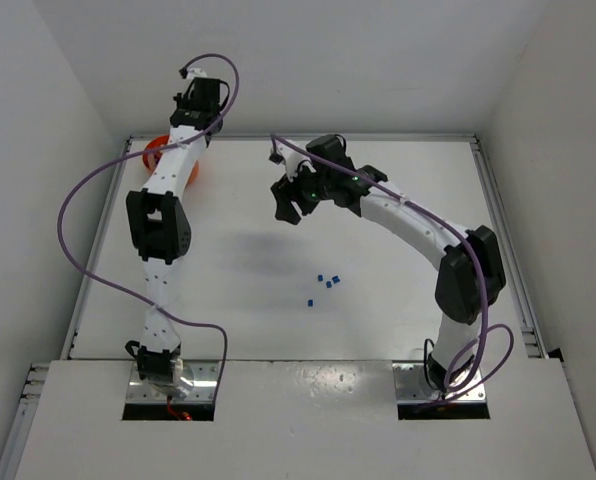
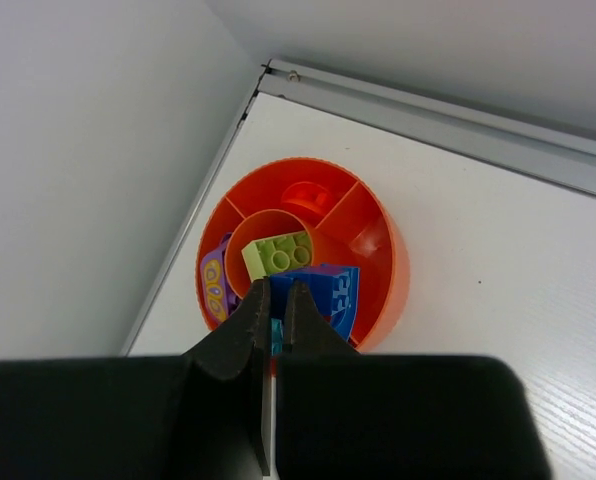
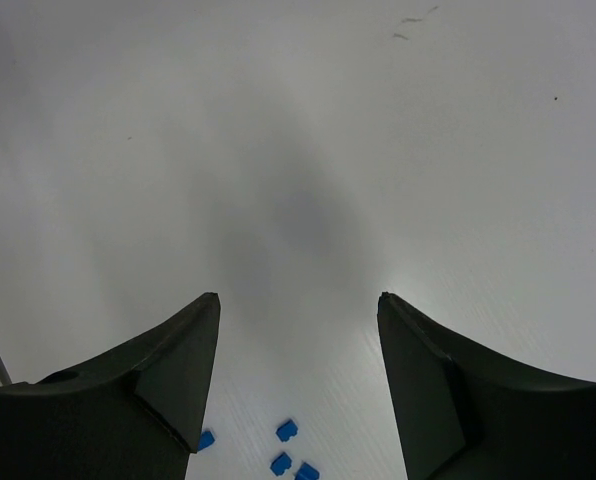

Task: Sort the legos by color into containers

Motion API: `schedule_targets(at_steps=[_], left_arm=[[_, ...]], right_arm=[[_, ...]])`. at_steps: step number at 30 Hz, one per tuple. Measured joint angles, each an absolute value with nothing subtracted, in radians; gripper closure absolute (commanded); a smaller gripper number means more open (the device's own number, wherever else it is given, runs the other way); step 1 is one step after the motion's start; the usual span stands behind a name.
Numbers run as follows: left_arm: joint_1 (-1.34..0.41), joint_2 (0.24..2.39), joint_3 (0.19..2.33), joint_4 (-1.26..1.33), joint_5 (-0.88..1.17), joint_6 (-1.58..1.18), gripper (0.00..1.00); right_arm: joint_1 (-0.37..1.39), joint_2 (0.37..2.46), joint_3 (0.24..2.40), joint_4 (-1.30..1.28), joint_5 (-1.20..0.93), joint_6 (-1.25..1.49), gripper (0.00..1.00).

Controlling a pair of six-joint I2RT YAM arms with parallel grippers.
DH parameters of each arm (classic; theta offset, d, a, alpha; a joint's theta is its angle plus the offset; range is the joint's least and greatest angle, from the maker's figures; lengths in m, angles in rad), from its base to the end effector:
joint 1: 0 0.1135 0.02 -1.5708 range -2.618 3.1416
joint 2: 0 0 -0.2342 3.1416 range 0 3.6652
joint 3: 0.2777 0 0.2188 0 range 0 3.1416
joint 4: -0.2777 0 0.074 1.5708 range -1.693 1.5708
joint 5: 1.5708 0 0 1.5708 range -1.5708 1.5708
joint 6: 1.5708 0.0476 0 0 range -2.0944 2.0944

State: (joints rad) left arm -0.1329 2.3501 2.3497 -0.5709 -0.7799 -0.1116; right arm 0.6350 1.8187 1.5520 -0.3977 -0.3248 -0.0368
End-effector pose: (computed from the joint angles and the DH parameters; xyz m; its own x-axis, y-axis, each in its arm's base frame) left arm 0.4859 -0.0312 0.2817 -0.4778 -0.0160 -0.8783 -0.5487 0.7862 0.2842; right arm 0.3050 0.2436 0.2695 -0.4679 -0.3881 -0.7940 -0.7822 0.6001 0.1677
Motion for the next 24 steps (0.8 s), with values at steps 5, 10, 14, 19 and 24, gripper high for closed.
schedule_targets(at_steps=[5,10,14,19,24], left_arm=[[-0.127,2.389,2.350,-0.558,-0.778,-0.108,0.96],[-0.121,2.434,2.350,-0.556,-0.772,-0.106,0.93],[-0.118,2.452,2.352,-0.550,-0.768,-0.105,0.92],[-0.117,2.469,2.361,-0.536,-0.767,-0.104,0.83],[-0.115,2.474,2.361,-0.531,-0.767,-0.096,0.66]], right_arm=[[0.629,1.827,1.552,-0.397,-0.346,-0.029,0.35],[0.620,1.831,1.552,-0.397,-0.353,-0.022,0.35],[0.616,1.836,1.552,-0.397,-0.360,-0.021,0.35],[0.609,1.856,1.552,-0.397,-0.370,-0.020,0.35],[0.609,1.867,1.552,-0.397,-0.376,-0.014,0.35]])
